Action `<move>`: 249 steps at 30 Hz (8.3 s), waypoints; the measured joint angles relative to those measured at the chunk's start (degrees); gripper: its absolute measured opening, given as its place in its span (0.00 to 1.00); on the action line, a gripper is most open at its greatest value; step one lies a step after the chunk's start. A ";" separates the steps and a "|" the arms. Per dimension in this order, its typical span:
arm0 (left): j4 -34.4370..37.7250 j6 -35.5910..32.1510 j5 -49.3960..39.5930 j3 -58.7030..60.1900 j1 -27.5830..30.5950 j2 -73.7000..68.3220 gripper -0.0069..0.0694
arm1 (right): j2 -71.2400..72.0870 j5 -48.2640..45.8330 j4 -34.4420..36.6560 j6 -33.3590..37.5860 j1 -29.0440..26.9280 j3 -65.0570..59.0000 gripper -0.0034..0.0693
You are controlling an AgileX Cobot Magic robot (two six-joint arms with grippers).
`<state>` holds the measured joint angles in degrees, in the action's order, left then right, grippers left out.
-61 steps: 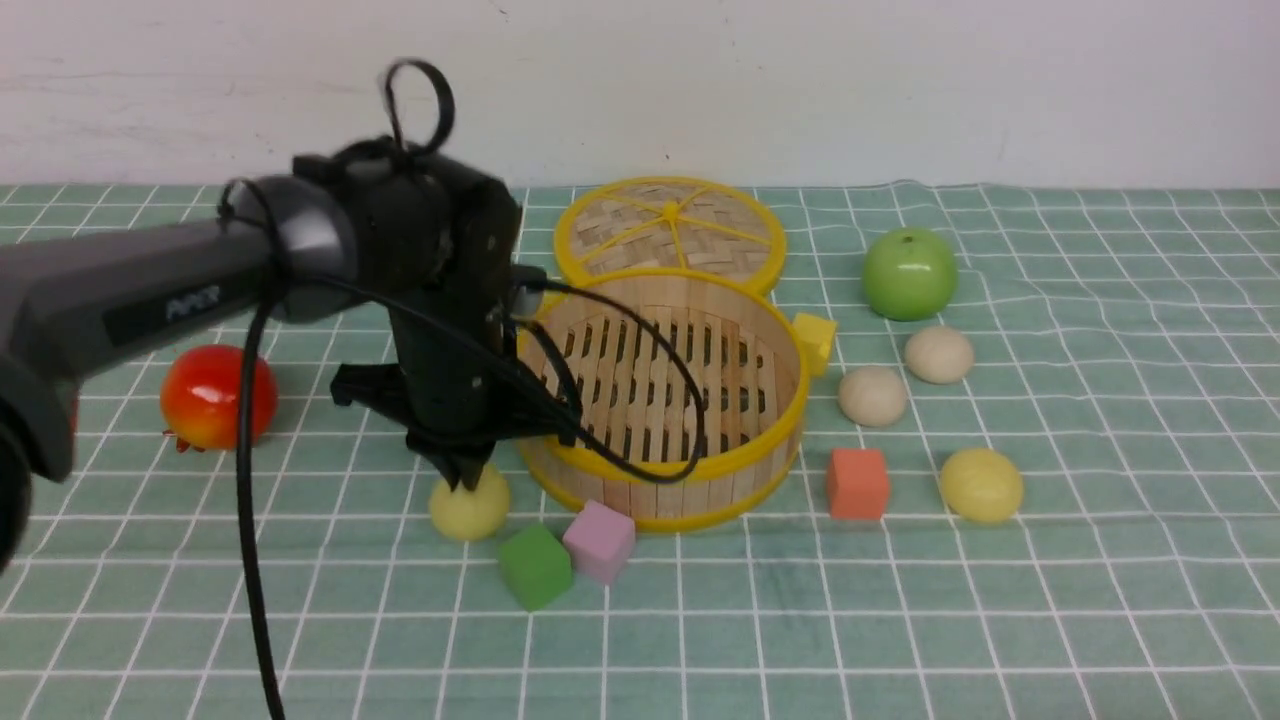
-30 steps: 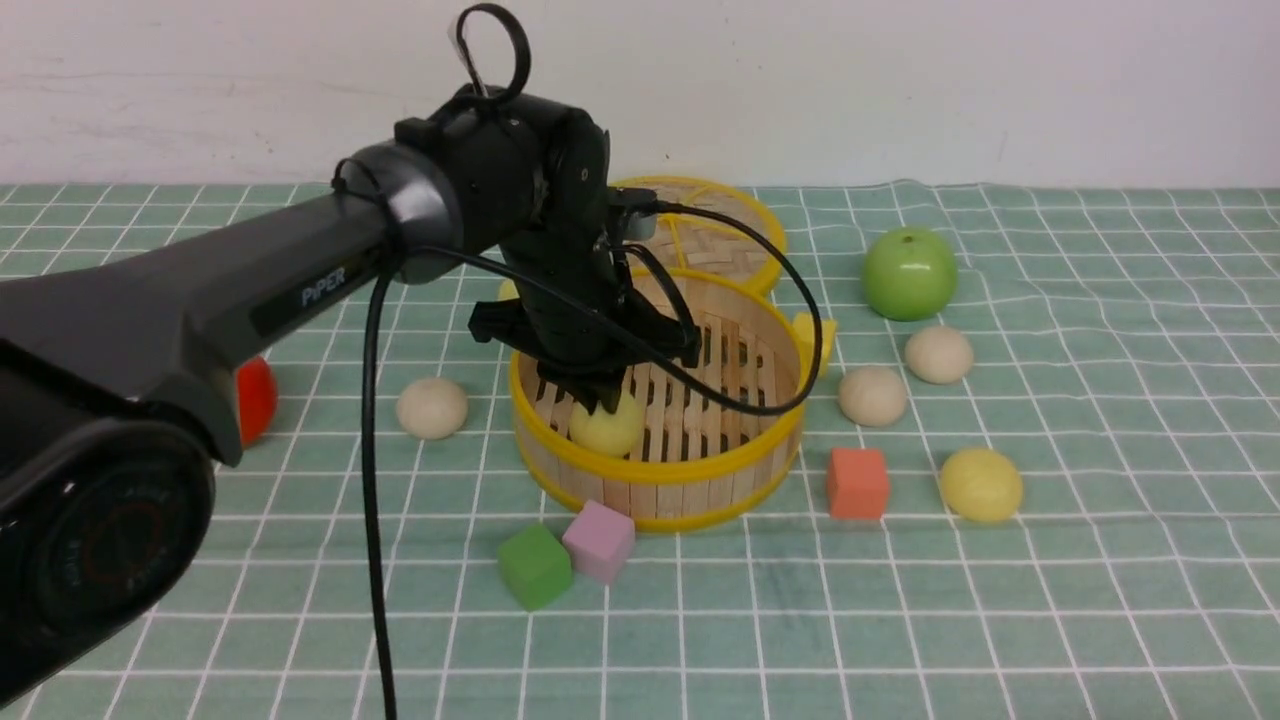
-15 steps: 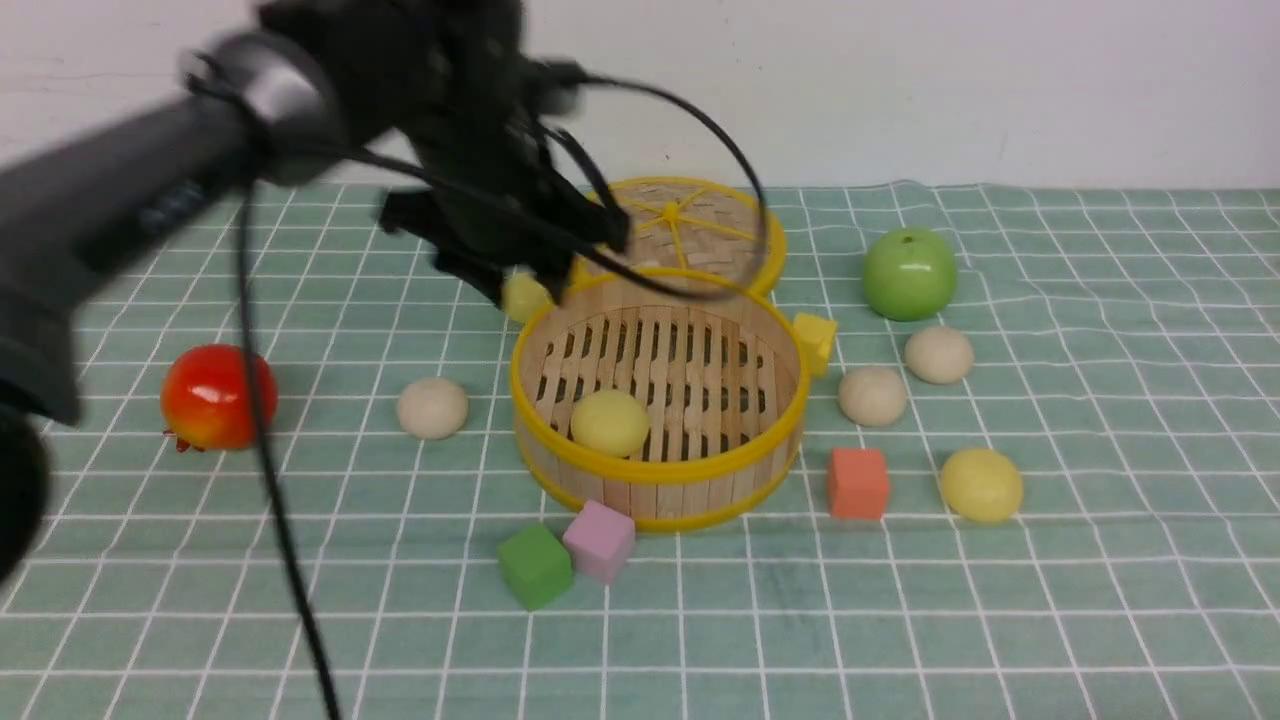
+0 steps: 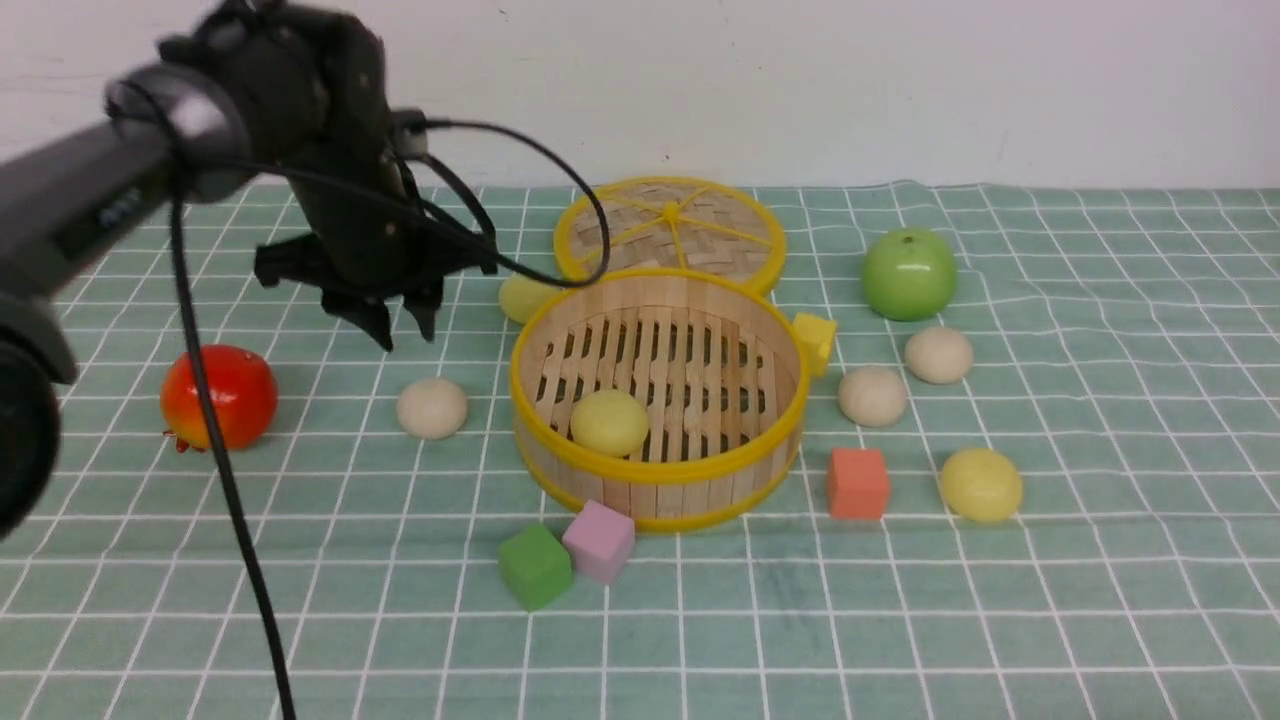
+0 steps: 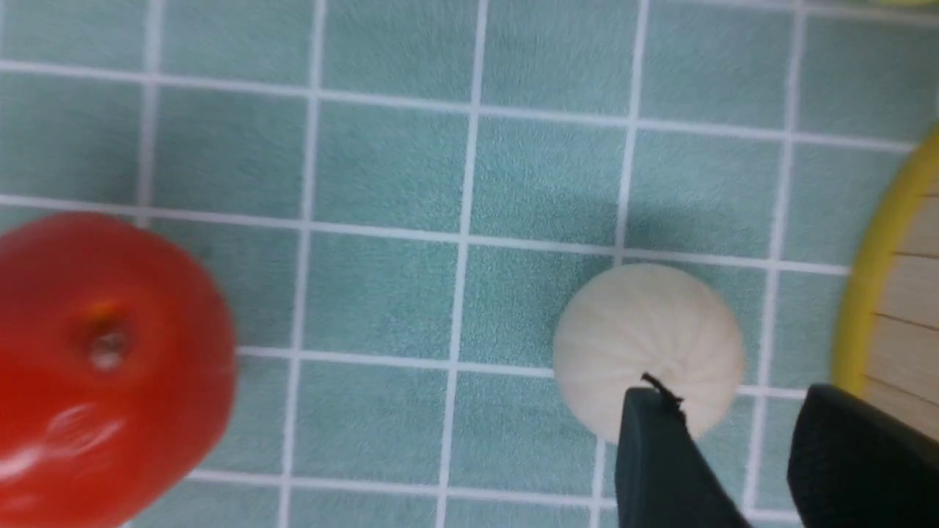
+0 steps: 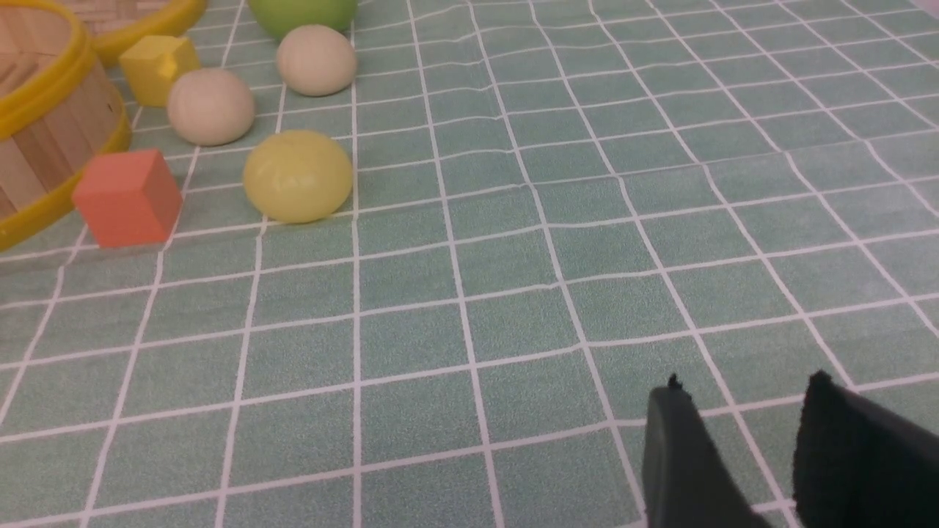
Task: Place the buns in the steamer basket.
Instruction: Use the left arm to grab a steamed stuffed bun, then use the left arm to put the steamed stuffed bun into the steamer, then use the left arm to grab a steamed stuffed bun, then use the left arm to put the steamed stuffed bun into the steamer, then use the right arm to grab a steamed stuffed bun
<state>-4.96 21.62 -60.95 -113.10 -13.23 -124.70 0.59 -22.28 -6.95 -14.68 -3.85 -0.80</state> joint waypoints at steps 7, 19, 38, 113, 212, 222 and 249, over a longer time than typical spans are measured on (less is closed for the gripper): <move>0.30 0.00 1.31 0.00 0.00 -2.88 0.43 | 0.00 0.00 0.00 0.00 0.00 0.00 0.38; 0.60 0.00 3.33 0.00 0.00 -6.14 0.41 | 0.00 0.00 0.00 0.00 0.00 0.00 0.38; 0.18 -2.60 -0.41 -5.19 -2.53 5.63 0.08 | 0.00 0.00 0.00 0.00 0.00 0.00 0.38; 19.55 -16.60 26.93 -17.78 1.63 -15.82 0.52 | 0.00 0.00 0.00 0.00 0.00 0.00 0.38; 28.04 -37.17 19.76 -16.07 -6.38 -15.14 0.14 | 0.00 0.00 0.00 0.00 0.00 0.00 0.38; 25.78 -36.01 15.25 -16.07 -6.38 -12.51 0.58 | 0.00 0.00 0.00 0.00 0.00 0.00 0.38; 17.48 -19.07 -9.99 -2.62 -6.38 44.34 0.07 | 0.00 0.00 -0.01 0.00 0.00 0.00 0.38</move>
<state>12.53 2.54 -70.95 -115.72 -19.60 -80.36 0.59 -22.28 -6.96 -14.68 -3.85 -0.80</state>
